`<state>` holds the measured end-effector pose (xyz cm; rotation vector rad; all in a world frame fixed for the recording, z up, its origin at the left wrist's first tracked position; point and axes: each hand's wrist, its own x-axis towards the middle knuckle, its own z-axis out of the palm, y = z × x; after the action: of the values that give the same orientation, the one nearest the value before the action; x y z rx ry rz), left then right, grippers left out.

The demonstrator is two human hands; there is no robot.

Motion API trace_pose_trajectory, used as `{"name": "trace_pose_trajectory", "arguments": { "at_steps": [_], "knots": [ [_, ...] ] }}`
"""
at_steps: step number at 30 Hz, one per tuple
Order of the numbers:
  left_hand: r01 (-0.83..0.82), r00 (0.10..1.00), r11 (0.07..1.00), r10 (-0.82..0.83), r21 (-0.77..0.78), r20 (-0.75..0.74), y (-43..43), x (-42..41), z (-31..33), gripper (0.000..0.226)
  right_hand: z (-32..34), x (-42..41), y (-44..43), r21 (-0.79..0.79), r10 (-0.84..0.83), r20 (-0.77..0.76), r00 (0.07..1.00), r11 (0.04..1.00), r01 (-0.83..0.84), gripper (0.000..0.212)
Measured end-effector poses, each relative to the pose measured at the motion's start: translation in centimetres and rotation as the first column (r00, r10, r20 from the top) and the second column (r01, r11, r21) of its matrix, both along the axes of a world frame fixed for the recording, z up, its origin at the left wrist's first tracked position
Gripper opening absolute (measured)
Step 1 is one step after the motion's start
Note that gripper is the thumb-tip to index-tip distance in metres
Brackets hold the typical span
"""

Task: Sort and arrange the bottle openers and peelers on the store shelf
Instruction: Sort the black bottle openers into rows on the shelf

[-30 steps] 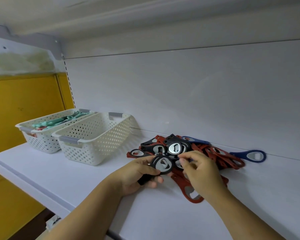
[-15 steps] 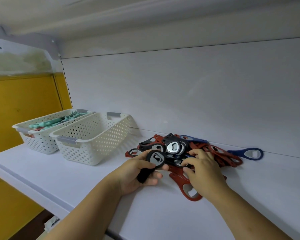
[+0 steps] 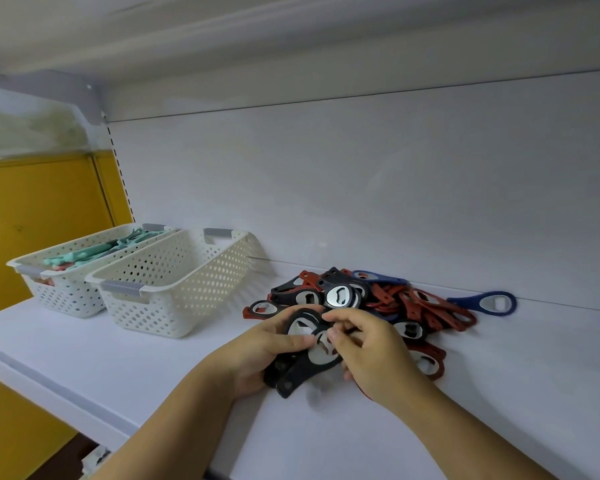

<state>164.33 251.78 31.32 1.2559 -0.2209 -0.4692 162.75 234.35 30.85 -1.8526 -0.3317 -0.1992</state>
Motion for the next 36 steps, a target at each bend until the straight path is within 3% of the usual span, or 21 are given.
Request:
{"name": "trace_pose_trajectory", "arguments": {
  "at_steps": [3,8,9,11,13,15,17,21,26,30,33,36],
  "knots": [
    [0.056,0.997,0.998,-0.057,0.036,0.045,0.3,0.2,-0.2,0.055,0.3,-0.2,-0.1,0.117,0.041,-0.114,0.993,0.993,-0.028,0.018],
    [0.055,0.997,0.992,-0.060,0.114,0.041,0.3,0.3,-0.3,0.058,0.7,0.1,-0.6,0.134,0.032,-0.123,0.992,0.991,-0.016,0.013],
    [0.045,0.998,0.994,-0.048,0.104,0.033,0.2,0.4,-0.3,0.055,0.6,0.3,-1.0,0.063,-0.014,-0.099,0.995,0.998,0.020,0.013],
    [0.027,0.999,0.996,-0.030,0.089,0.039,0.2,0.4,-0.3,0.047,0.8,1.1,-2.5,-0.247,-0.196,0.042,0.980,0.948,0.200,0.014],
    [0.018,0.999,0.998,-0.021,0.066,0.039,0.2,0.5,-0.3,0.042,1.2,1.4,-4.2,-0.592,-0.312,0.156,0.937,0.730,0.342,0.019],
    [0.019,1.000,0.999,-0.019,0.028,0.012,0.2,0.6,-0.2,0.044,1.8,1.3,-5.6,-0.729,-0.386,0.142,0.912,0.582,0.360,0.026],
    [0.016,1.000,1.000,-0.016,0.008,-0.001,0.2,0.5,-0.1,0.047,2.0,1.1,-6.4,-0.763,-0.429,0.087,0.899,0.552,0.337,0.032],
    [-0.006,1.000,1.000,0.006,0.011,0.006,0.3,0.4,0.0,0.054,1.7,1.1,-7.2,-0.757,-0.443,-0.004,0.896,0.587,0.287,0.038],
    [-0.062,0.998,0.995,0.060,-0.072,-0.029,0.6,0.4,0.1,0.052,1.1,1.3,-7.5,-0.715,-0.431,0.057,0.900,0.612,0.338,0.025],
    [-0.109,0.991,0.989,0.100,-0.098,-0.093,0.5,0.4,0.2,0.047,1.2,1.6,-7.4,-0.554,-0.420,0.218,0.881,0.690,0.466,0.018],
    [-0.144,0.984,0.986,0.134,-0.085,-0.119,0.2,0.1,0.5,0.026,1.9,1.1,-6.6,-0.402,-0.439,0.408,0.801,0.701,0.589,0.018],
    [-0.140,0.984,0.982,0.123,-0.128,-0.132,-0.1,-0.1,0.6,0.021,1.7,0.1,-4.5,-0.252,-0.351,0.424,0.835,0.840,0.481,0.017]
  ]
}}
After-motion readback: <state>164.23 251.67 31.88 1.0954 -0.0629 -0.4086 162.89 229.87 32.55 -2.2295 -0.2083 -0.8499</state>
